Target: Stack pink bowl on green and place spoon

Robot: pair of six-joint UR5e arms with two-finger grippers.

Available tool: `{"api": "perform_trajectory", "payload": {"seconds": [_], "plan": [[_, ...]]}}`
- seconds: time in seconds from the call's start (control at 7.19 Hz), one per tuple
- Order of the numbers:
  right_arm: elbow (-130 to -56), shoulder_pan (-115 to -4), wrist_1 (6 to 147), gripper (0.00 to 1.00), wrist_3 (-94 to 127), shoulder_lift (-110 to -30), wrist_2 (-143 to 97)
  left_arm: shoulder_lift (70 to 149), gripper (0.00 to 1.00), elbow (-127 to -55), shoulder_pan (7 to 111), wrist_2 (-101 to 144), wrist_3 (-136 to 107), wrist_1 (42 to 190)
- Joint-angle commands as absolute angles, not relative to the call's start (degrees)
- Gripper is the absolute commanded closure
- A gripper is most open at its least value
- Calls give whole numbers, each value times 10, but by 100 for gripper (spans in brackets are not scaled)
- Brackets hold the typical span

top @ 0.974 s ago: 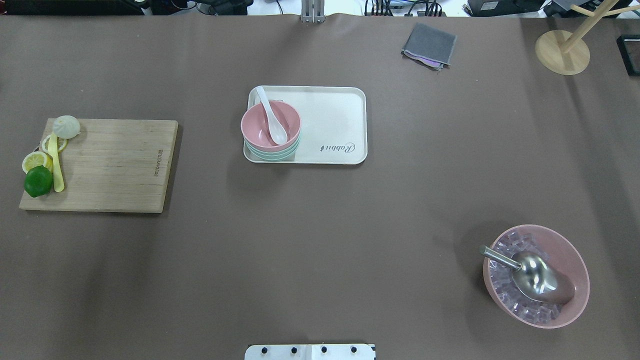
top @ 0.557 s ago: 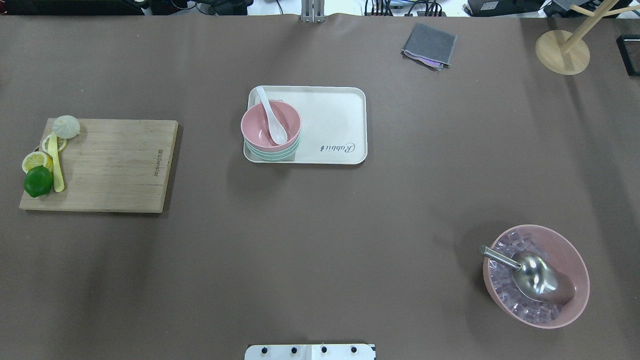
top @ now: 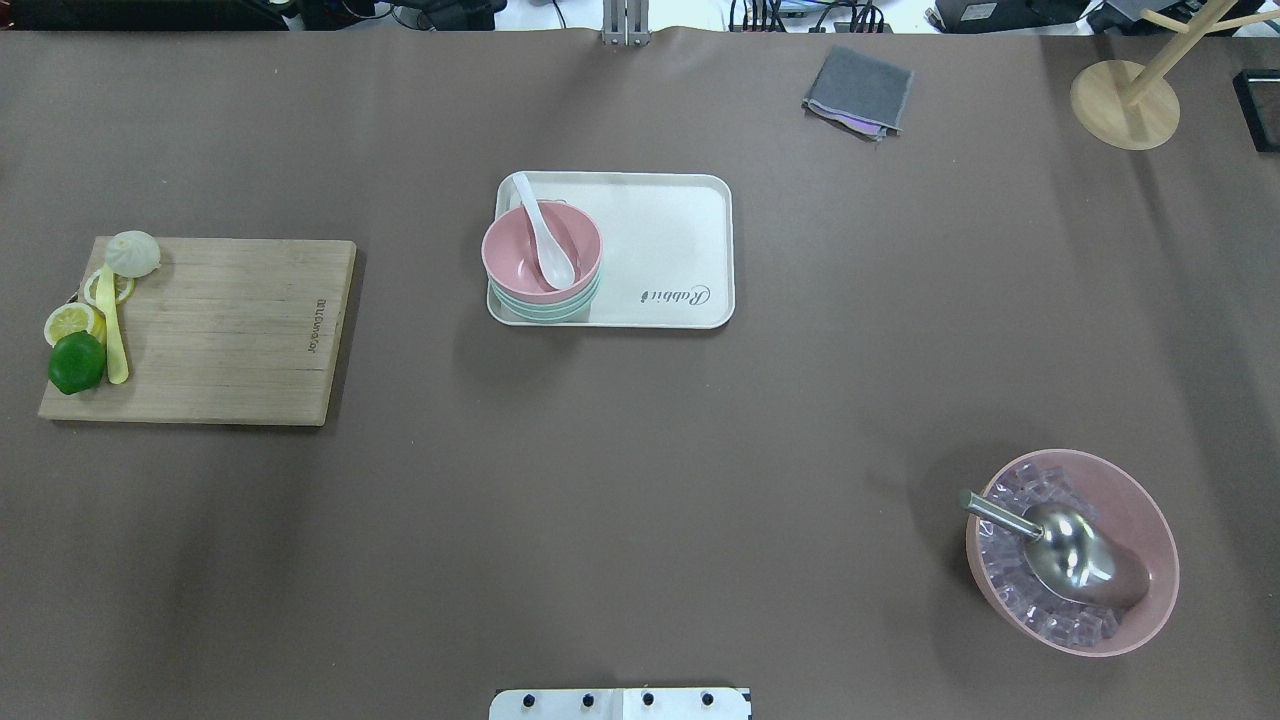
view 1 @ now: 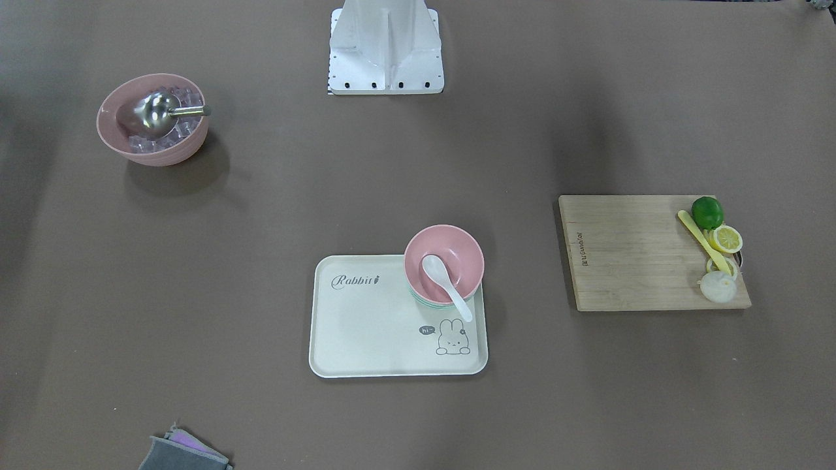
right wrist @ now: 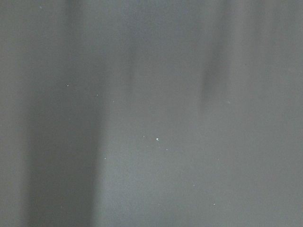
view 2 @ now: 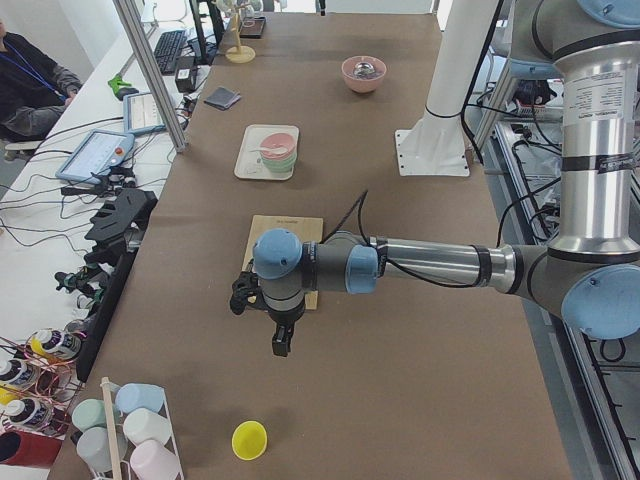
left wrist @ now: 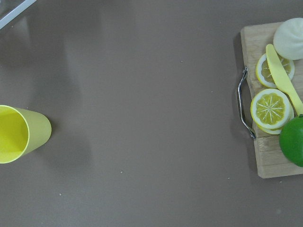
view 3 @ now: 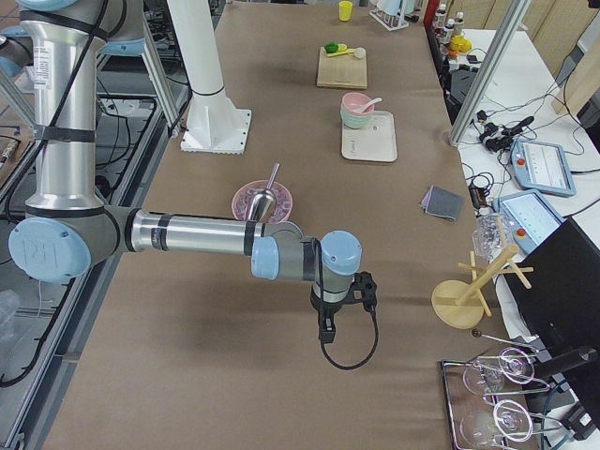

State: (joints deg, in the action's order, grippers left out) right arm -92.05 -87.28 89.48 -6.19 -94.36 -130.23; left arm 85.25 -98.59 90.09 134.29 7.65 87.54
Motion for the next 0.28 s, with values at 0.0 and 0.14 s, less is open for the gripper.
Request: {"api": "perform_trajectory", "payload": {"seconds": [0.0, 0.14], "plan": [[-920, -873, 895, 0, -62, -944, -1303, 853, 2, -987, 901, 1344, 76, 876], [-920, -872, 895, 0, -62, -944, -1303, 853, 2, -986, 901, 1344, 76, 875]]}}
